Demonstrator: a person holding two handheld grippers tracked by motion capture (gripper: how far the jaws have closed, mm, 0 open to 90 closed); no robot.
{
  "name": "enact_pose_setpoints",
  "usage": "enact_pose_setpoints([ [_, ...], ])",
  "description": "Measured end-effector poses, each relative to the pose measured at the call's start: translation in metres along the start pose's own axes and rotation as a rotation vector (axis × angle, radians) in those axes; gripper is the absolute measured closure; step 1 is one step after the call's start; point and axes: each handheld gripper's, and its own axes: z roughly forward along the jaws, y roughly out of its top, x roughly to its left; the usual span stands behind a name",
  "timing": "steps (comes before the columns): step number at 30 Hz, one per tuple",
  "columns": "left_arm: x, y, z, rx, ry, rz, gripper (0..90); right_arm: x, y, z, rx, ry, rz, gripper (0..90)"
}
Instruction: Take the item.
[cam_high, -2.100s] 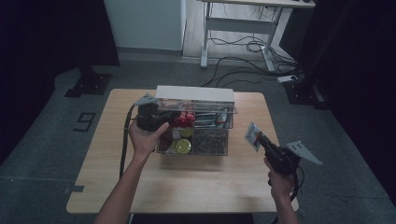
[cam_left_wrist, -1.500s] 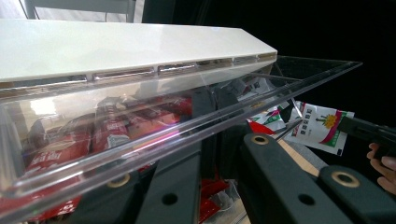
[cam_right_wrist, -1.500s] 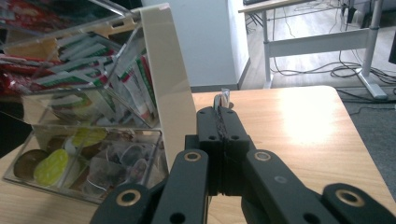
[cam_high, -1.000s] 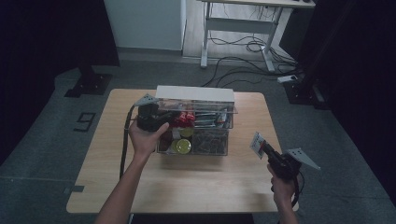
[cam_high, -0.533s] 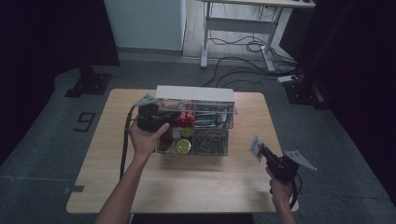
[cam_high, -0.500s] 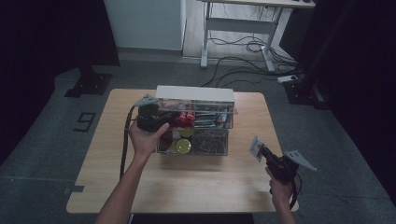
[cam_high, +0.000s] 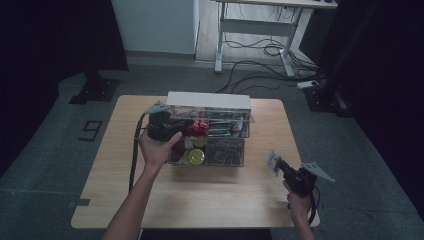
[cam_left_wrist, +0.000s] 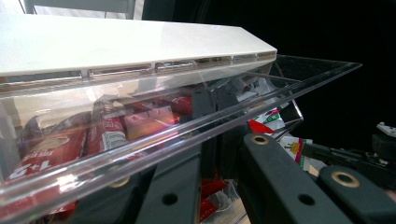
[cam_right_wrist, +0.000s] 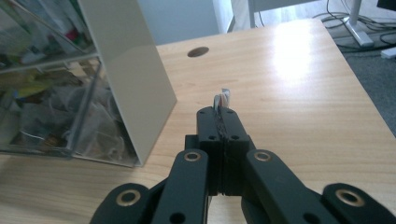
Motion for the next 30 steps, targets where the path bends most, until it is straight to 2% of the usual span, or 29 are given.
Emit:
enact_pose_setpoints([
  [20, 0.0, -0.001, 0.0, 0.001, 0.004, 0.003, 88.0, -0.031, -0.02, 0.01, 0.07, -0.076, 0.044, 87.8],
  [30, 0.0, -0.001, 0.0, 0.0, 0.003, 0.002, 87.9, -0.04, -0.027, 0.017, 0.148, -0.113, 0.052, 85.5],
])
